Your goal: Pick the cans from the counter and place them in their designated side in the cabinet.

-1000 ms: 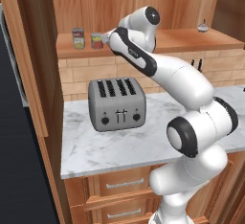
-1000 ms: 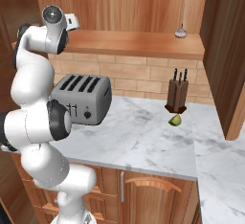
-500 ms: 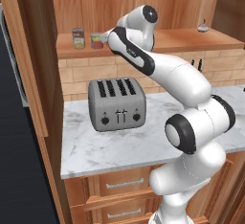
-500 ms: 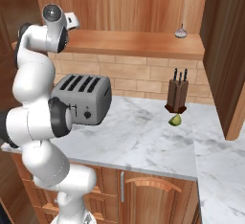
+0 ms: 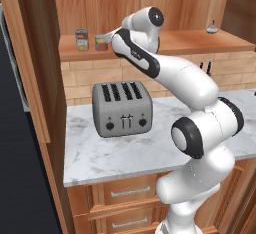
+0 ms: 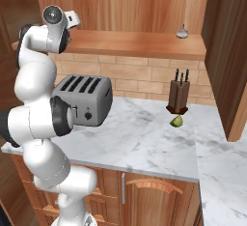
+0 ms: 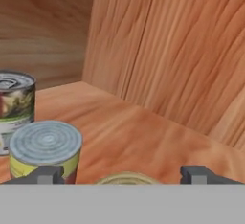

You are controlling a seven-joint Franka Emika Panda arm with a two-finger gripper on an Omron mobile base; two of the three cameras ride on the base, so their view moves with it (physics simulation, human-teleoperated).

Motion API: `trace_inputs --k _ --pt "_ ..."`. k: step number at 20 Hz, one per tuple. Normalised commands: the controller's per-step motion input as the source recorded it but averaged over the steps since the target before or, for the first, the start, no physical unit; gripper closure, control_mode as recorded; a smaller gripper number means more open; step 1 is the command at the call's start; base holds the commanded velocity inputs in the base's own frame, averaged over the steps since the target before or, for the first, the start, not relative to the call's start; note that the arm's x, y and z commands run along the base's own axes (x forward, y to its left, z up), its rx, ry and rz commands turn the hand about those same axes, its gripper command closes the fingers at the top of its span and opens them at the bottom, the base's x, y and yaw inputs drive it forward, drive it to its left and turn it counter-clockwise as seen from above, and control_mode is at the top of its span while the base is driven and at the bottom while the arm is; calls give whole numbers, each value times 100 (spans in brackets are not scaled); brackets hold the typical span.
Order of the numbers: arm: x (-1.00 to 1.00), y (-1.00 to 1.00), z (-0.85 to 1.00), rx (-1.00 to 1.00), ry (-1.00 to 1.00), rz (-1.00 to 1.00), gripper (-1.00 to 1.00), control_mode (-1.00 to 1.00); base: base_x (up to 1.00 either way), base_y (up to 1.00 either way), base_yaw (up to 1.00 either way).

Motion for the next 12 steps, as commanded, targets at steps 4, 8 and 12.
trace_inputs --k 4,8,12 --pt "19 0 0 0 -12 1 -100 -100 0 0 0" --pt "24 0 0 0 -13 0 -100 -100 0 0 0" --pt "32 0 0 0 -13 0 -100 -100 0 0 0"
